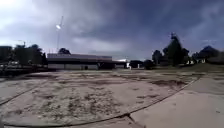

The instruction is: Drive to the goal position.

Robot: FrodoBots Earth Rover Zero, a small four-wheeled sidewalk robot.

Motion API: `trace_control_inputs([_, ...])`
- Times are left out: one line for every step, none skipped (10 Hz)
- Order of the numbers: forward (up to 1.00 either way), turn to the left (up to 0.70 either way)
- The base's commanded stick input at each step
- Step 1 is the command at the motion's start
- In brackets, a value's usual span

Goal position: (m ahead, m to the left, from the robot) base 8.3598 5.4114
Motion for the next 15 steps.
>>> trace_control_inputs([0.7,0.0])
trace_control_inputs([0.7,0.0])
trace_control_inputs([0.7,0.0])
trace_control_inputs([0.7,0.0])
trace_control_inputs([0.7,0.0])
trace_control_inputs([0.7,0.0])
trace_control_inputs([0.7,0.0])
trace_control_inputs([0.7,0.0])
trace_control_inputs([0.7,0.0])
trace_control_inputs([0.7,0.0])
trace_control_inputs([0.7,0.0])
trace_control_inputs([0.7,0.0])
trace_control_inputs([0.7,0.0])
trace_control_inputs([0.7,0.0])
trace_control_inputs([0.7,0.0])
